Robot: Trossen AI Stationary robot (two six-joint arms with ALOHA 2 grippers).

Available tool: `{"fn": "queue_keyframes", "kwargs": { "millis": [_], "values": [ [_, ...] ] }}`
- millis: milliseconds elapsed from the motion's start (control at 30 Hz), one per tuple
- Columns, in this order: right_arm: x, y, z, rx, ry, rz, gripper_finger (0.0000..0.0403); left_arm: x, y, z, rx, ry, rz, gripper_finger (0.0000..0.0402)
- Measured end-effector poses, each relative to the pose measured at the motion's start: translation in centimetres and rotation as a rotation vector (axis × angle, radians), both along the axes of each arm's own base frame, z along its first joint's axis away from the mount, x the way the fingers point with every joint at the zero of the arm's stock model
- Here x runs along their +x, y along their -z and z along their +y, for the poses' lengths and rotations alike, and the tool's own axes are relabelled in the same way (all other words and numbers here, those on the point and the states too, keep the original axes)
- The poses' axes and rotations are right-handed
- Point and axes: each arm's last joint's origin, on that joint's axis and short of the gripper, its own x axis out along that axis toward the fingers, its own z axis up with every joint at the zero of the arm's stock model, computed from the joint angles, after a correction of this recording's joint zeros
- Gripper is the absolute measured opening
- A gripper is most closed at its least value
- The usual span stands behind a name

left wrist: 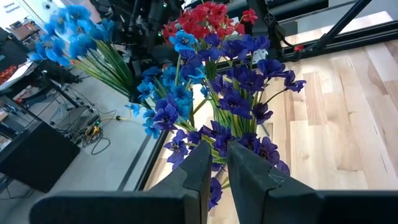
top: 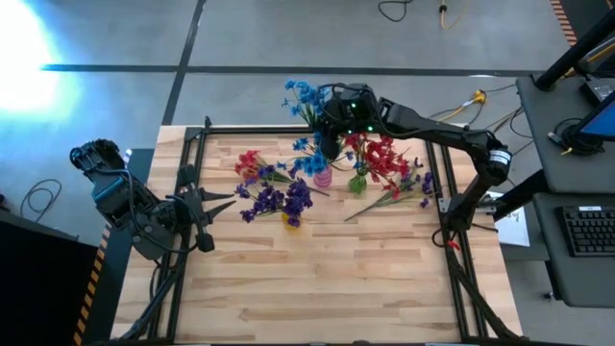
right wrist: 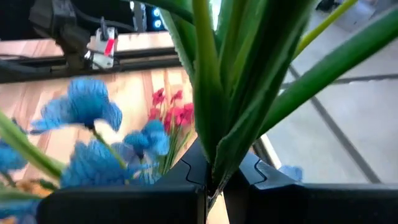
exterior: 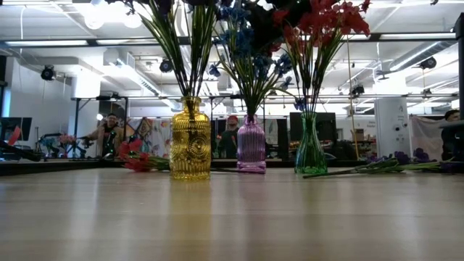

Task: Sort flowers into vase by color
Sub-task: Put the blue flowers into the pink vase

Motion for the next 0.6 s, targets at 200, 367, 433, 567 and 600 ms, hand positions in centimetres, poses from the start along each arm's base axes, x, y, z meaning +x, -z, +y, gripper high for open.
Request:
{"fn": "queue_keyframes", "kwargs": {
  "millis": [200, 367, 433, 567, 600],
  "values": [
    [-0.3, -3.1, 0.3, -0.06, -0.011, -0.073, 0.0018, 0.0, 0.0, 0.0, 0.0, 0.0, 0.0, 0.0038],
    [-1.8, -6.6, 1.2, -0.077, -0.017, -0.106, 0.0018, 0.0, 0.0, 0.0, 0.002, 0.0, 0.002, 0.0038],
    [-2.6, -7.9, 1.6, -0.079, -0.017, -0.114, 0.0018, 0.0, 0.1, 0.0, 0.007, 0.0, 0.008, 0.0038],
    [-3.8, -9.4, 2.4, -0.054, -0.01, -0.135, 0.0018, -0.1, 0.1, 0.1, 0.01, 0.0, 0.01, 0.0038],
    [-4.0, -9.6, 2.6, -0.051, -0.014, -0.129, 0.0018, -0.1, 0.1, 0.1, 0.01, 0.0, 0.011, 0.0038]
  ]
}}
